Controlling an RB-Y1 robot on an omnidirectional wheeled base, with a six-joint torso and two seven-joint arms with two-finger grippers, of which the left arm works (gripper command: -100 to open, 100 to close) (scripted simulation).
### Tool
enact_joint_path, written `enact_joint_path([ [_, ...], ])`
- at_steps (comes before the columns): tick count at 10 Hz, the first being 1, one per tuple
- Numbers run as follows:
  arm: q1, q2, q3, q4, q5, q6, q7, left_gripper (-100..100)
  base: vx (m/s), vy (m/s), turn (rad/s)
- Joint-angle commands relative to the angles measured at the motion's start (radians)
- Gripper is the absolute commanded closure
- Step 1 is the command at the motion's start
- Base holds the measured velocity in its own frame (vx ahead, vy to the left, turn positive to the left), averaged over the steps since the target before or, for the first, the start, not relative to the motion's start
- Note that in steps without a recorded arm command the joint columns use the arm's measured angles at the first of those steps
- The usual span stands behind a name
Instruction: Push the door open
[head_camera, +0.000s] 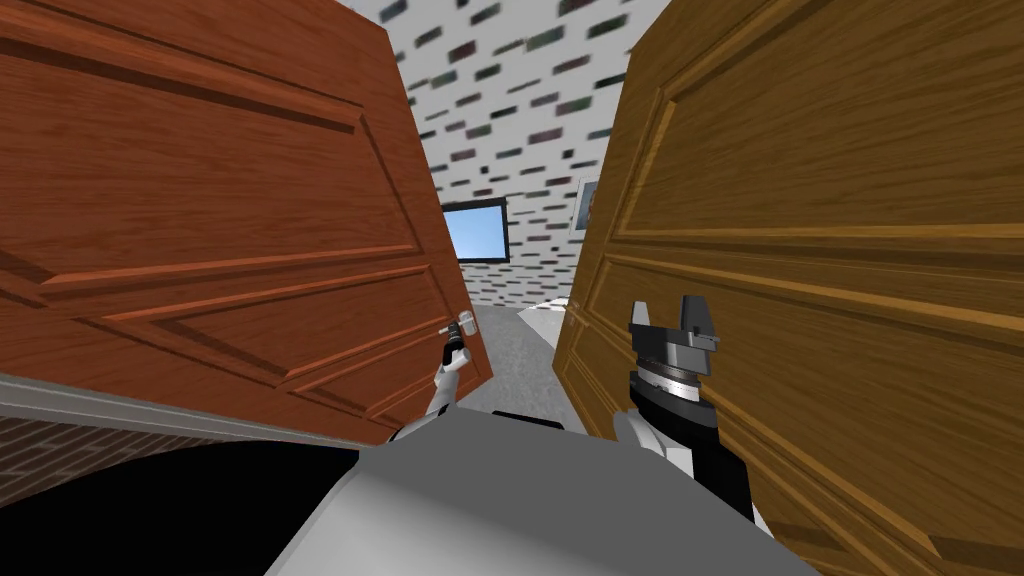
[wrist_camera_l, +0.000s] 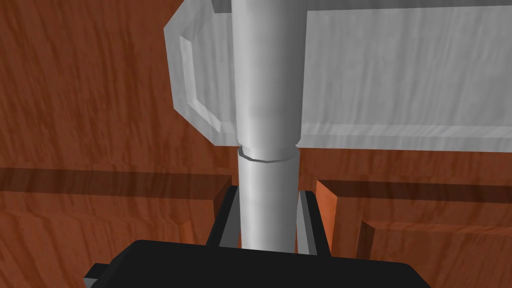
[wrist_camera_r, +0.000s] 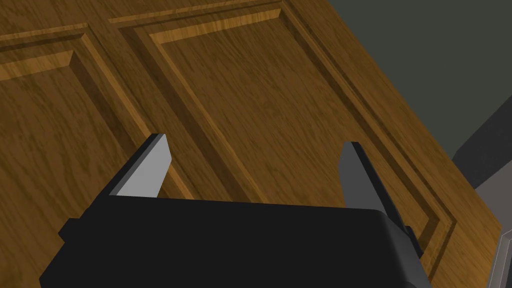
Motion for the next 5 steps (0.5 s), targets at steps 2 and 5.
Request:
enact_joint_path([
  [2, 0.002, 0.022, 0.031, -0.025, 0.027, -0.004, -0.032, 100, 0.108, 0.042, 0.013],
  [5, 0.001, 0.021, 0.054, -0.031, 0.06, -0.013, -0.071, 100, 0.095, 0.037, -0.006],
])
